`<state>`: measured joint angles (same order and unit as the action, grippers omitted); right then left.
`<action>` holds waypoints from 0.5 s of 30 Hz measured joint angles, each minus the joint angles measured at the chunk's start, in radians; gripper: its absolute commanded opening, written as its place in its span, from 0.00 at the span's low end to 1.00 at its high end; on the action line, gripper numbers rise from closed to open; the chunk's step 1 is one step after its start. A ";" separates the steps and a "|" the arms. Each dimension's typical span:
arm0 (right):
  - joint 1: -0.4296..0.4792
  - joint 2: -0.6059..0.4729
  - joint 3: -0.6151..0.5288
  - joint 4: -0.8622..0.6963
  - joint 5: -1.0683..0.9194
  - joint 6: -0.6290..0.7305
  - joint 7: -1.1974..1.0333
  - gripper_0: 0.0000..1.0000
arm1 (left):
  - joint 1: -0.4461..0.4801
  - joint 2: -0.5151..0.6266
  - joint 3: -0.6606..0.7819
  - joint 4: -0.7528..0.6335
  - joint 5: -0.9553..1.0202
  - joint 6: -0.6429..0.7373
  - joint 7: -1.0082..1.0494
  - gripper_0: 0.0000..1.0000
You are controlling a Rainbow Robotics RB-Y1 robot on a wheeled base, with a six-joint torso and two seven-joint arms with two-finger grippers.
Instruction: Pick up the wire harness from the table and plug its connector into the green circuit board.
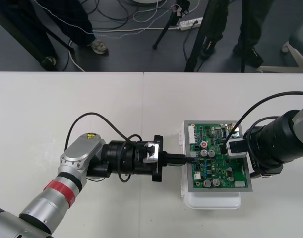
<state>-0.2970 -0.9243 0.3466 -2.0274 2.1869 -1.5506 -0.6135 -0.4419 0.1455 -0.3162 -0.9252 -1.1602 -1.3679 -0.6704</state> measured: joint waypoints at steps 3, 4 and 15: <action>0.000 0.000 0.000 0.000 0.004 0.000 0.000 1.00 | 0.000 0.000 0.000 0.000 0.000 0.000 0.000 0.00; 0.000 0.000 0.000 0.000 0.005 0.000 0.000 1.00 | 0.000 0.000 0.000 0.000 0.000 0.000 0.000 0.00; 0.000 0.000 0.000 0.000 0.032 0.000 0.000 1.00 | 0.000 0.004 0.000 0.000 0.000 0.000 0.000 0.12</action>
<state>-0.2970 -0.9243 0.3467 -2.0274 2.2188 -1.5506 -0.6136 -0.4417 0.1498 -0.3161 -0.9253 -1.1600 -1.3675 -0.6704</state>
